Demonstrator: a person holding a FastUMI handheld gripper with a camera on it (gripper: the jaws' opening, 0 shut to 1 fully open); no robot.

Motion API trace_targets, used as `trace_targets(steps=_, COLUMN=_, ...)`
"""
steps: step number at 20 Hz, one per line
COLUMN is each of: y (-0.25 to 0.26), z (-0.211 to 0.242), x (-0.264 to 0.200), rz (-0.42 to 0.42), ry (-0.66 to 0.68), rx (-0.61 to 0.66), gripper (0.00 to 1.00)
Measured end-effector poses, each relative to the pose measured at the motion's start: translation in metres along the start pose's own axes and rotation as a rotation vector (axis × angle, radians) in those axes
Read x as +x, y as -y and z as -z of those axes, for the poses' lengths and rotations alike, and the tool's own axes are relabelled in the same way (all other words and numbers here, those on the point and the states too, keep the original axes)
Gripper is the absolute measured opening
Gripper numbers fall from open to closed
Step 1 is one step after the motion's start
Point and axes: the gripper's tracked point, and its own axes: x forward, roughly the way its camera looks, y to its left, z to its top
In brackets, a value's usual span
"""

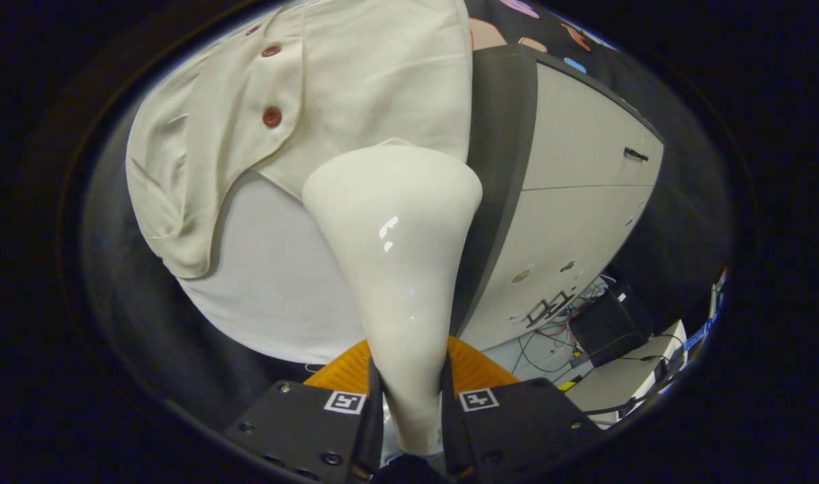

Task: Iron the clothes twice with a garment steamer, once on the left side and once on the right side.

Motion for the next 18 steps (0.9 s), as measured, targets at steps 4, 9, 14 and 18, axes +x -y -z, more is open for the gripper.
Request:
trace_targets(steps=4, y=-0.003, z=0.009, x=-0.034, rz=-0.044, ry=0.009, rx=-0.020, gripper=0.36)
trace_targets(steps=9, y=0.011, z=0.011, x=-0.087, rz=-0.059, ry=0.054, rx=-0.028, gripper=0.36)
trace_targets(steps=14, y=0.029, z=0.012, x=-0.141, rz=-0.079, ry=0.120, rx=-0.022, gripper=0.36)
trace_targets(steps=18, y=0.034, z=0.000, x=-0.187, rz=-0.103, ry=0.193, rx=-0.047, gripper=0.36)
